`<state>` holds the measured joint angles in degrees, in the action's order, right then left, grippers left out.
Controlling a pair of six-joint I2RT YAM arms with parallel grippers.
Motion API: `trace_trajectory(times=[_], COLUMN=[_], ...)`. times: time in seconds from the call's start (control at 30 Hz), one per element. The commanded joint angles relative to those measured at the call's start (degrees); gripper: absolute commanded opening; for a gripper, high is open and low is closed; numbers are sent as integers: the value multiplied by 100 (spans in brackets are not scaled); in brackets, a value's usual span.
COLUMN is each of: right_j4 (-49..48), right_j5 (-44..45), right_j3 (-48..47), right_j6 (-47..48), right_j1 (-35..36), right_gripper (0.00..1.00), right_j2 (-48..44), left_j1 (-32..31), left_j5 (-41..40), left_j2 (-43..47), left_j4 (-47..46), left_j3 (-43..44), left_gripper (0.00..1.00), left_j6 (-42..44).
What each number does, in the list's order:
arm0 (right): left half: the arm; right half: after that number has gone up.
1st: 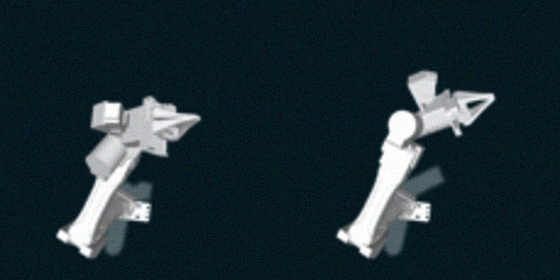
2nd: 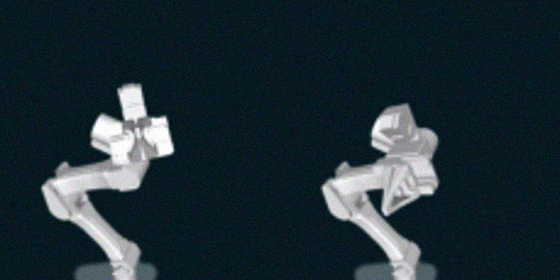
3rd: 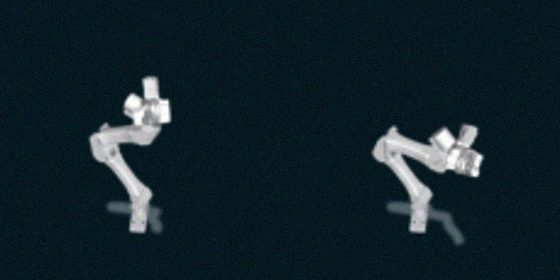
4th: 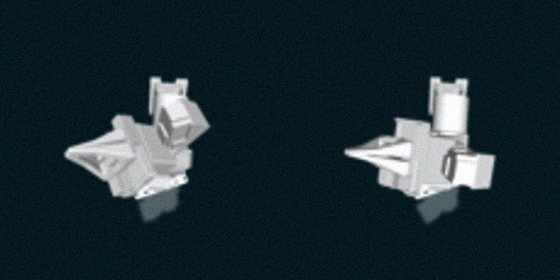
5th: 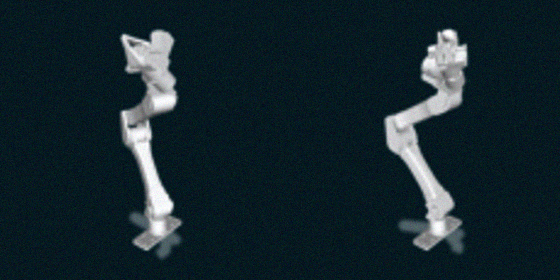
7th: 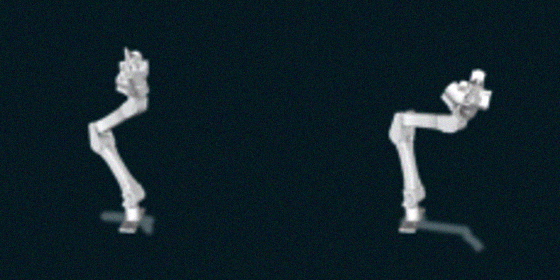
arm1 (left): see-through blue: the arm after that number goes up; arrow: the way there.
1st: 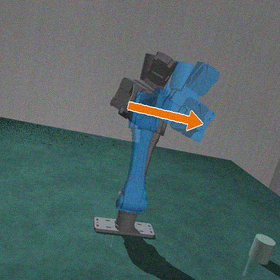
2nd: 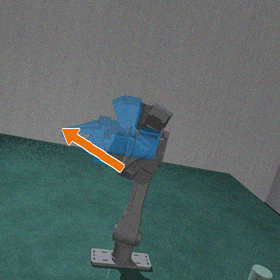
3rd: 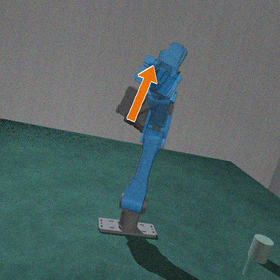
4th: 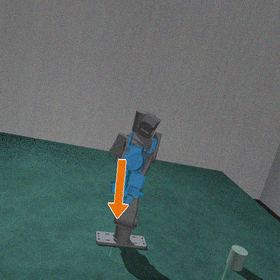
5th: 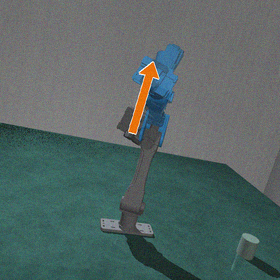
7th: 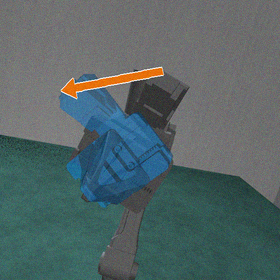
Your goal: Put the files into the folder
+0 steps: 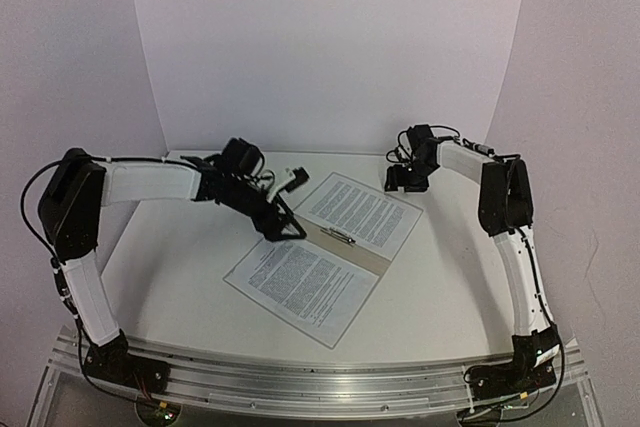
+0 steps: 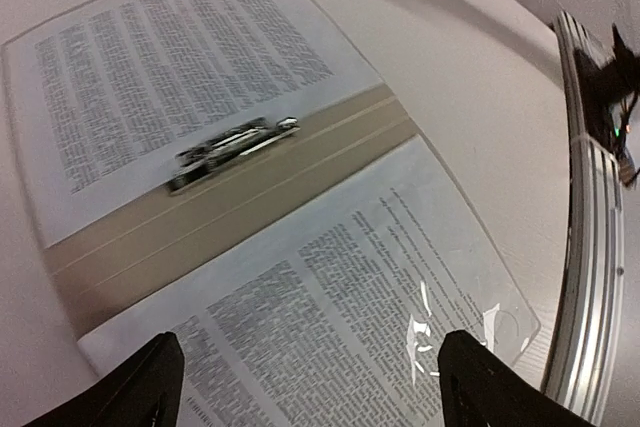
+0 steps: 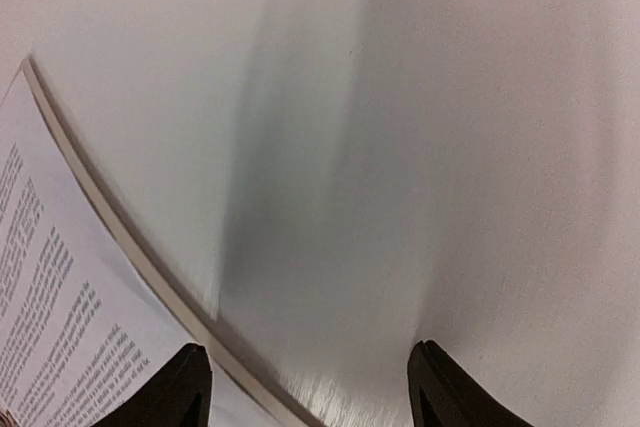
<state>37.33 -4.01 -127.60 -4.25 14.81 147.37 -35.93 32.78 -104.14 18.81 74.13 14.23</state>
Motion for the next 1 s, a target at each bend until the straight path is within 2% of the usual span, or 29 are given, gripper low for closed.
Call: trace_trajectory(times=[0.0, 0.1, 0.2, 0.33, 0.4, 0.47, 0.5, 0.57, 0.67, 0.77, 0.87, 0.97], right_j4=[441, 148, -24, -43, -37, 77, 275, 858, 1471, 1494, 1495, 1532], right_j5=[-448, -515, -520, -559, -663, -472, -262, 799, 2098, 2183, 1966, 1974], right_j3=[1480, 2770, 4069, 5546, 6207, 6457, 6416, 5827, 4303, 2884, 1832, 938], right_j6=[-62, -323, -890, -2048, -2796, -3361, -3601, -3699, -3593, -3631, -3911, -4213], right_j1=[37, 143, 344, 1025, 1526, 1777, 1835, 1846, 2123, 2808, 3415, 3859], right_gripper=[62, 59, 56, 55, 59, 62, 63, 65, 65, 68, 78, 79], right_j2=[-661, -1409, -2246, -3276, -3917, -4541, -4796, -5114, -4761, -3808, -2751, -1812], left_j1=[1219, 1953, 2588, 2906, 2916, 2924, 2931, 2941, 3092, 3258, 3263, 3259], left_j5=[317, 448, 518, 510, 490, 469, 450, 358, 236, 136, -67, -166], left_j2=[323, 302, 420, 360, 338, 253, 206, 85, -66, -93, -28, 50], left_j4=[2179, 2825, 2783, 2761, 2720, 2702, 2703, 2727, 2743, 2728, 2706, 2630], left_j3=[135, -289, -743, -1016, -1091, -1119, -1125, -1136, -1153, -1061, -1023, -989], left_gripper=[90, 92, 96, 98, 98, 98, 97, 97, 96, 95, 95, 95], left_j6=[-2178, -2780, -3164, -3242, -3212, -3151, -3115, -3041, -3074, -2975, -2881, -2797])
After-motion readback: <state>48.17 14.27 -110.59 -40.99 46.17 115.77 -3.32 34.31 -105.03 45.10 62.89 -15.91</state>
